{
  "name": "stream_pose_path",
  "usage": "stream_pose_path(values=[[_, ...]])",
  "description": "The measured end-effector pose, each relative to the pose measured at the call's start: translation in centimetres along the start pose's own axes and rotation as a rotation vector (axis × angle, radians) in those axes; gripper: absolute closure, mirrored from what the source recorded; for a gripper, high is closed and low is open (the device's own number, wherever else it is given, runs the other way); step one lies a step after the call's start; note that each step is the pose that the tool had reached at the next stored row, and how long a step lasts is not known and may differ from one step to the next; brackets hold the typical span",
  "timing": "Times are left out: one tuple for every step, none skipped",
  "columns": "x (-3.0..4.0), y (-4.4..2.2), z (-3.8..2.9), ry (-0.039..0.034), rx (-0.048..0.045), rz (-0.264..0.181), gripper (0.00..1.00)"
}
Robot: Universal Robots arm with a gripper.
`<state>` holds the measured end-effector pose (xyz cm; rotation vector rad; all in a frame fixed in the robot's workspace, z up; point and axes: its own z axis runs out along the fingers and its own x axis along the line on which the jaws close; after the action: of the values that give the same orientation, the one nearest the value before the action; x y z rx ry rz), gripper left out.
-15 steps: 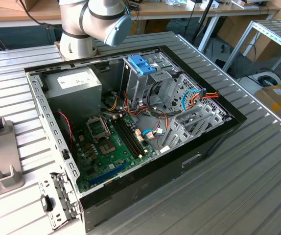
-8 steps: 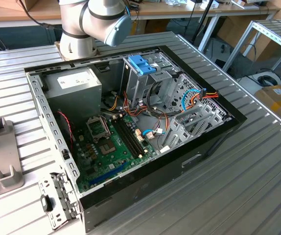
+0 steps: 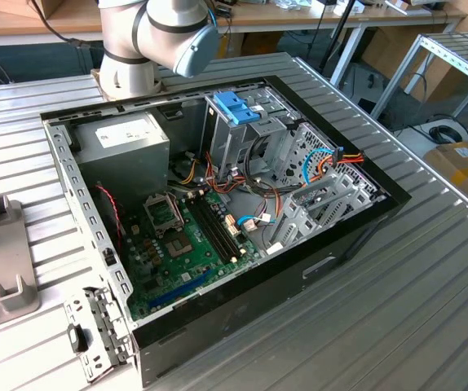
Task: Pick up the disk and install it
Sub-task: 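Pick up the disk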
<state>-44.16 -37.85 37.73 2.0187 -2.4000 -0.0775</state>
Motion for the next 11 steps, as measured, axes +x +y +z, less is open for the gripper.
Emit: stream_pose_path(values=[[0.00, 0.04, 0.02, 0.0000, 0.0000, 0.000, 0.40], [0.00, 0.07, 0.03, 0.0000, 0.0000, 0.000, 0.40], [0.00, 0.09, 0.04, 0.0000, -0.0001, 0.000, 0.40], [-0.01, 0.18, 0.08, 0.0001, -0.0001, 0.000, 0.40], [-0.34, 0.27, 0.22, 0.0001, -0.0001, 0.000, 0.40], [-1.08, 0.40, 0.36, 0.0000, -0.0001, 0.000, 0.40], [-1.41, 0.45, 0.43, 0.0000, -0.0001, 0.000, 0.40], [-1.48, 0.46, 0.44, 0.0001, -0.0001, 0.000, 0.40], [-1.61, 0.49, 0.47, 0.0000, 0.0000, 0.000, 0.40], [-1.83, 0.52, 0.52, 0.0000, 0.0000, 0.000, 0.40], [-1.96, 0.54, 0.54, 0.0001, -0.0001, 0.000, 0.40]])
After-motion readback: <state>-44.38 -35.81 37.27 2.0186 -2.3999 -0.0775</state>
